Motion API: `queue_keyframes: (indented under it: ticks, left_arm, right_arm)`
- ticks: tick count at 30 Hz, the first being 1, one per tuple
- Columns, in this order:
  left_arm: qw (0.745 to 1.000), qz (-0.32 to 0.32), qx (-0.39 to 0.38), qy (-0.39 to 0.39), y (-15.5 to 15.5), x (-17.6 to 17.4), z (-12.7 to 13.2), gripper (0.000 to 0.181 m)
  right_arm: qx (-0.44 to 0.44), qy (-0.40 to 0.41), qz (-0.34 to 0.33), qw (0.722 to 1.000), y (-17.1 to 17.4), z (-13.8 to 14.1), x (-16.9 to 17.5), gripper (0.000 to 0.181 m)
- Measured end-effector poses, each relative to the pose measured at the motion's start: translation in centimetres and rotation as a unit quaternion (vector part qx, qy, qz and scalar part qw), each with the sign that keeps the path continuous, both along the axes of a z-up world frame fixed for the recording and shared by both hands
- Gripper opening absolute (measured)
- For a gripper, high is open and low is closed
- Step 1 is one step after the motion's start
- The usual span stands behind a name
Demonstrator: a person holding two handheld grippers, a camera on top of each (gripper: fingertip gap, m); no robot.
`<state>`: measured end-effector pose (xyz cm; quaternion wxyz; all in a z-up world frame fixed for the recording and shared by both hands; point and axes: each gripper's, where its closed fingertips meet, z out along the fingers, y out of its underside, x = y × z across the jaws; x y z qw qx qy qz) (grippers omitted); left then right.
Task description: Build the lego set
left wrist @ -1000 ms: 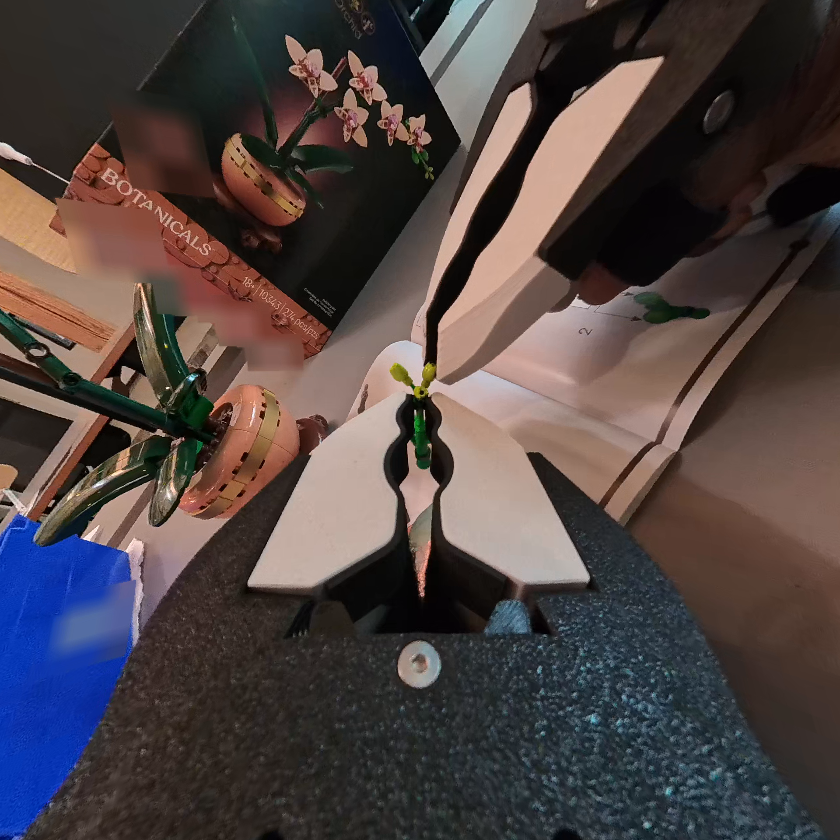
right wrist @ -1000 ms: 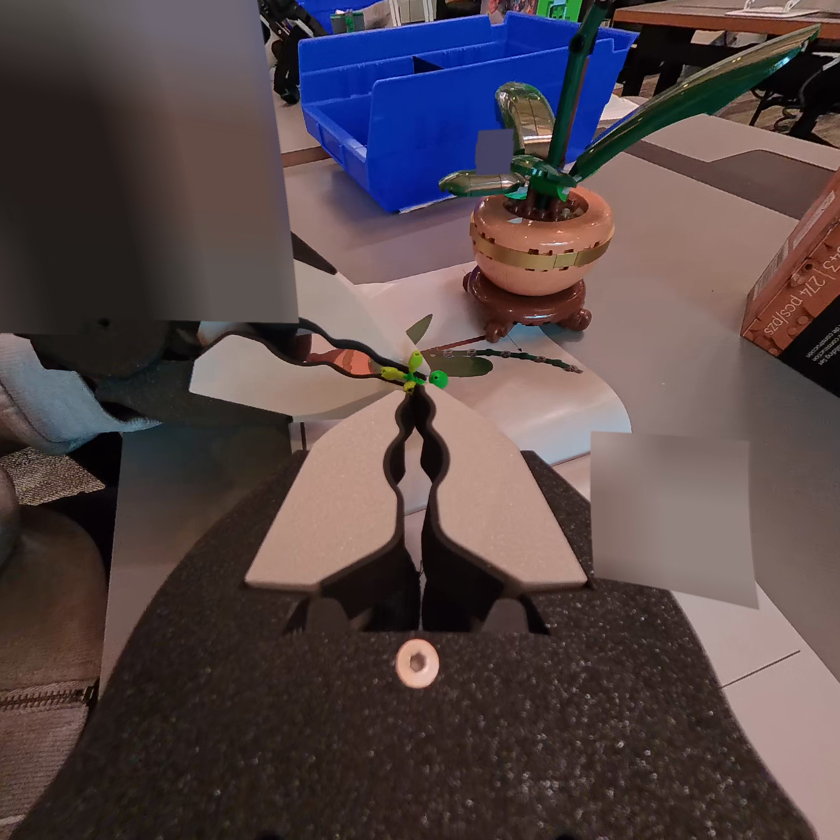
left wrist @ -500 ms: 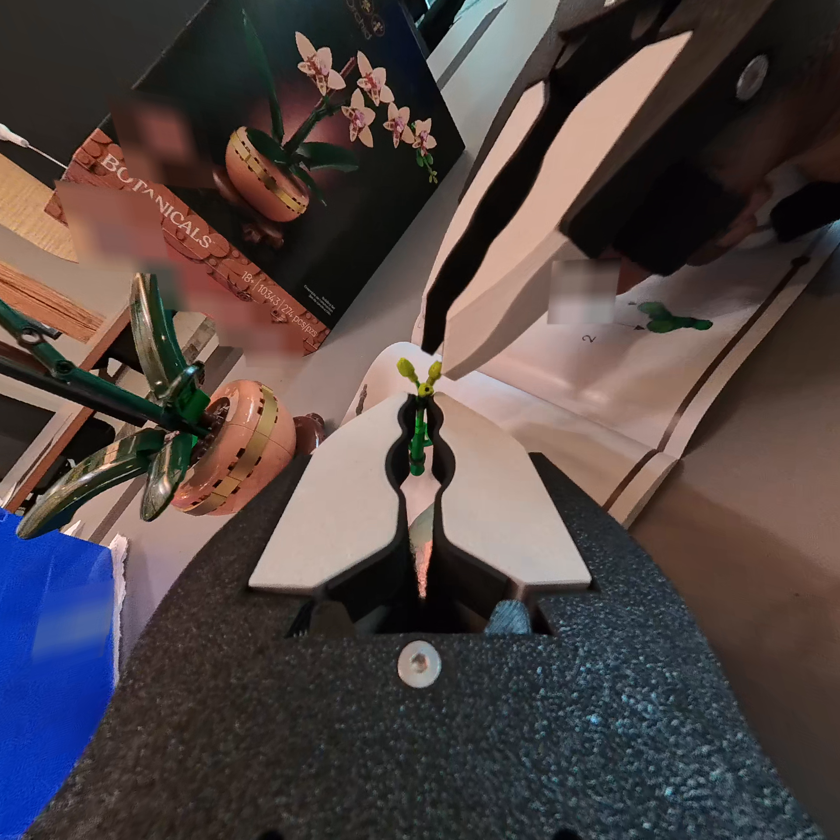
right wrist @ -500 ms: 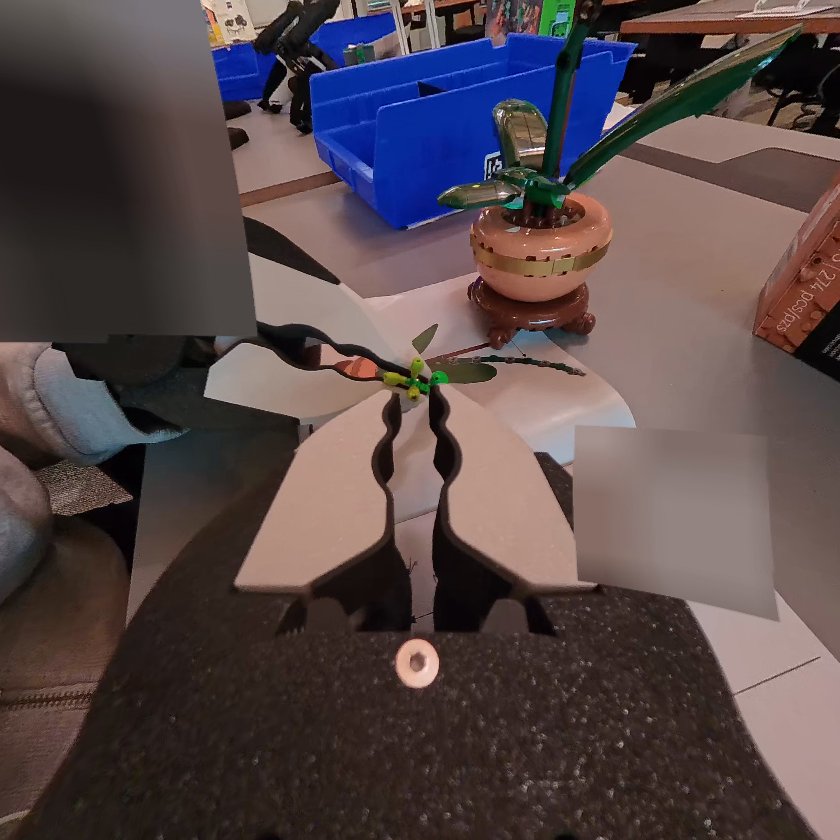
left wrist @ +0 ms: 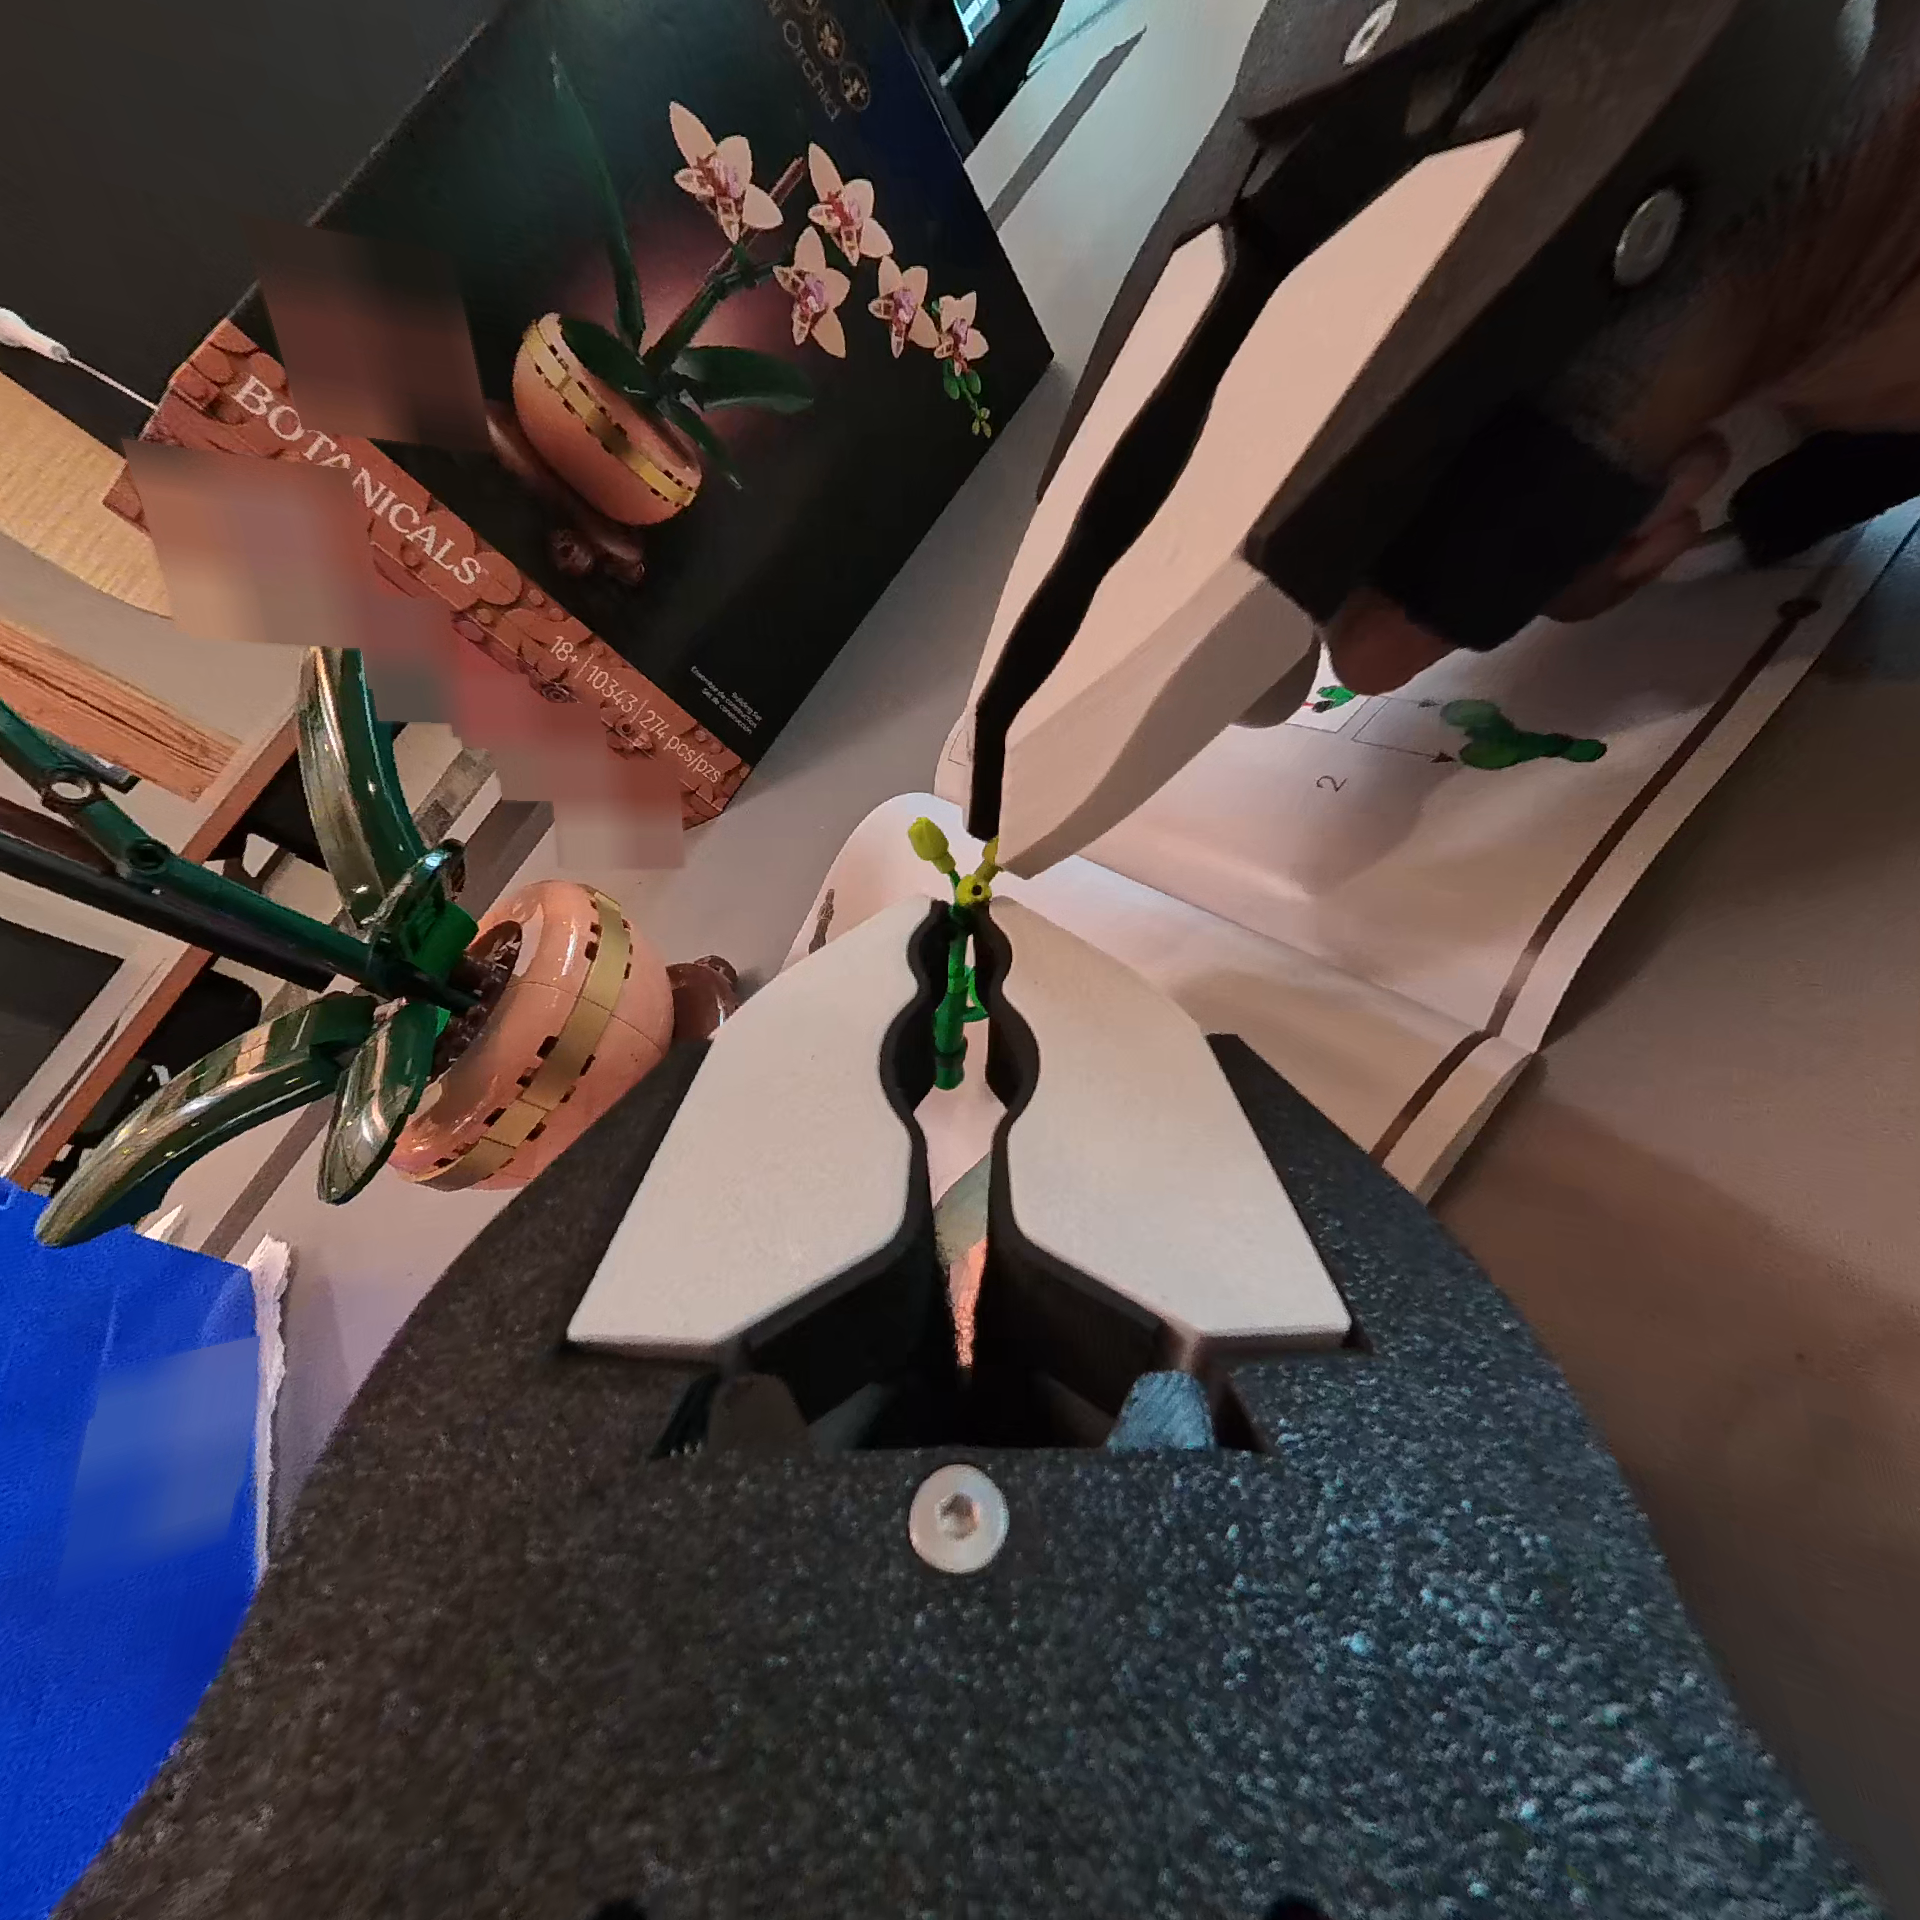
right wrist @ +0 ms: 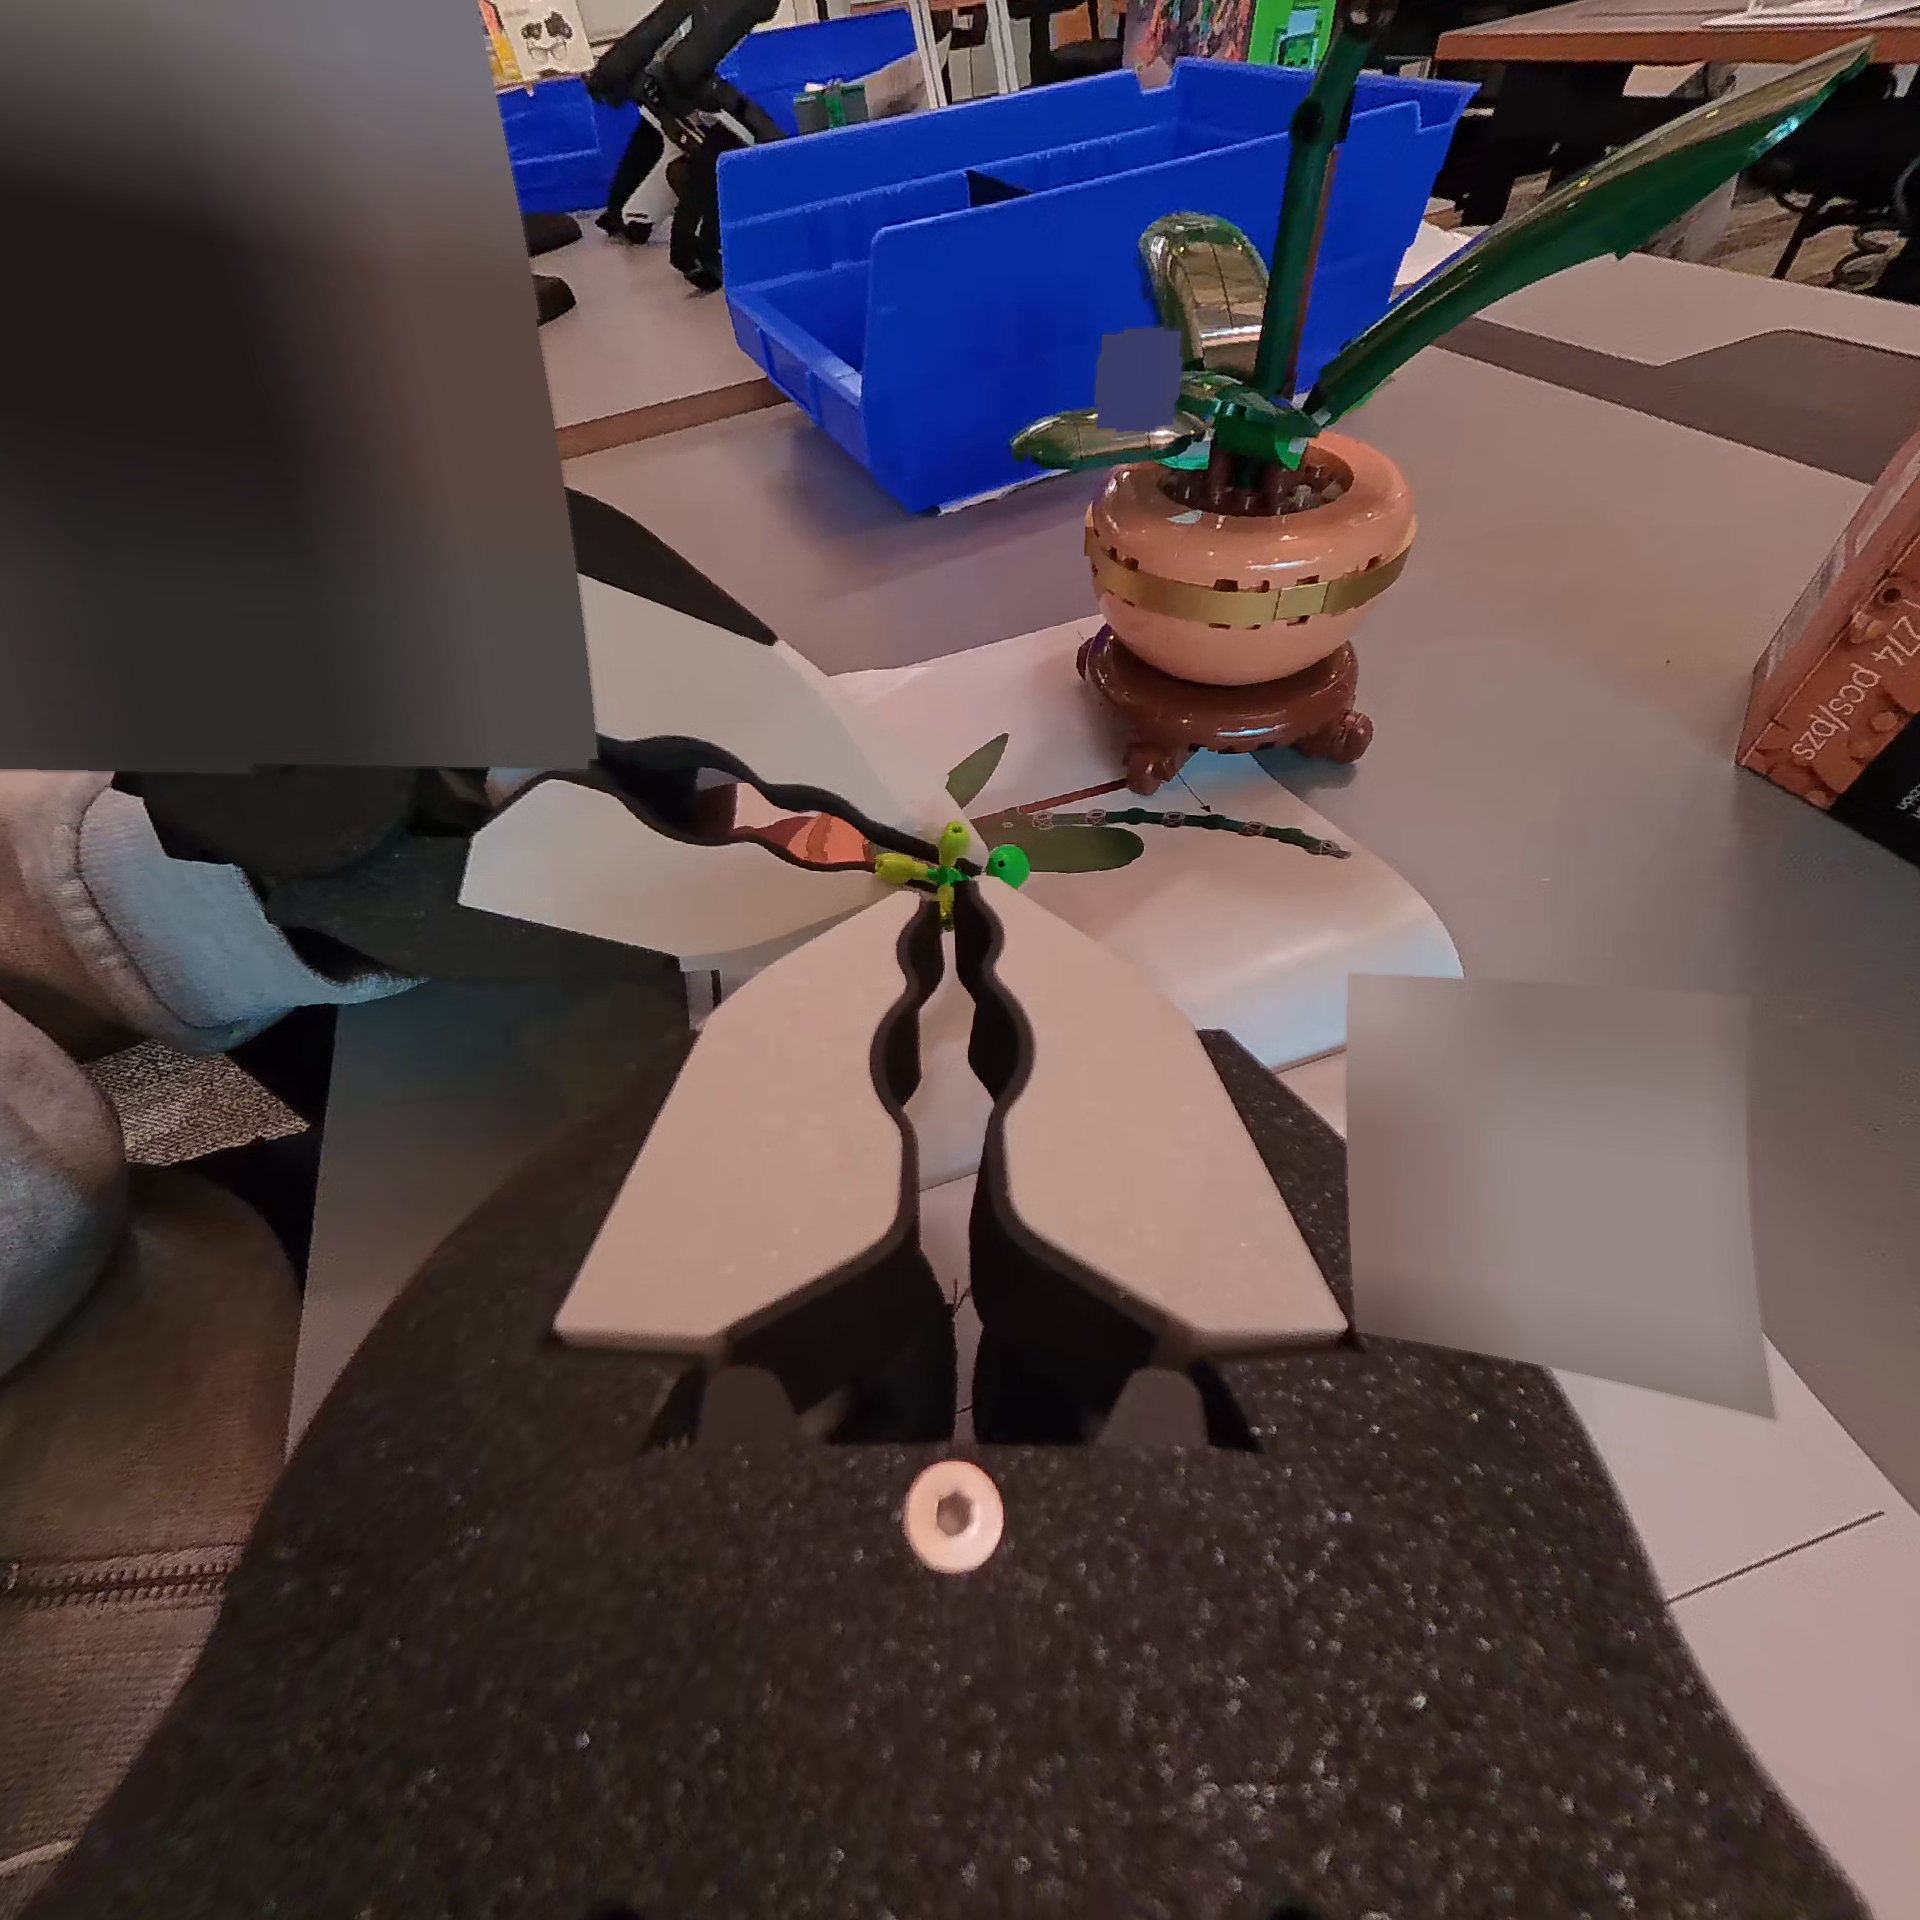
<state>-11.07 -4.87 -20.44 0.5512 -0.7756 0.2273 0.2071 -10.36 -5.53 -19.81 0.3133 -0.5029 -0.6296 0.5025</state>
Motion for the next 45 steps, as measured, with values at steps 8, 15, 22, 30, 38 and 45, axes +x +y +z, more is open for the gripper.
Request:
queue_keyframes:
  ticks: [8,15,22,30,38,45]
  left_arm:
    - [1.0,-0.009,-0.002,0.006,-0.1,0.3,0.0,0.003]
    - [1.0,-0.01,-0.001,0.001,-0.1,0.3,0.0,0.003]
    - [1.0,-0.004,-0.001,-0.006,-0.1,0.0,0.0,0.004]
    - [1.0,-0.013,0.005,-0.005,-0.2,0.4,0.2,0.003]
    - [0.999,-0.026,0.003,0.019,-0.4,0.6,0.2,0.003]
    - [0.998,-0.026,-0.007,0.051,-0.5,0.6,0.0,0.003]
  right_arm:
    - [-0.001,0.003,0.005,1.0,-0.1,0.1,0.1,0.003]
    - [-0.003,0.003,0.007,1.0,-0.2,0.1,0.1,0.003]
    - [0.005,0.014,0.0,1.0,0.1,0.3,0.4,0.016]
    - [0.021,-0.002,0.004,1.0,-0.1,-0.2,0.2,0.004]
    - [0.023,-0.005,0.01,1.0,-0.3,-0.3,0.3,0.003]
    - [0.03,-0.011,0.012,0.999,-0.4,-0.5,0.2,0.003]
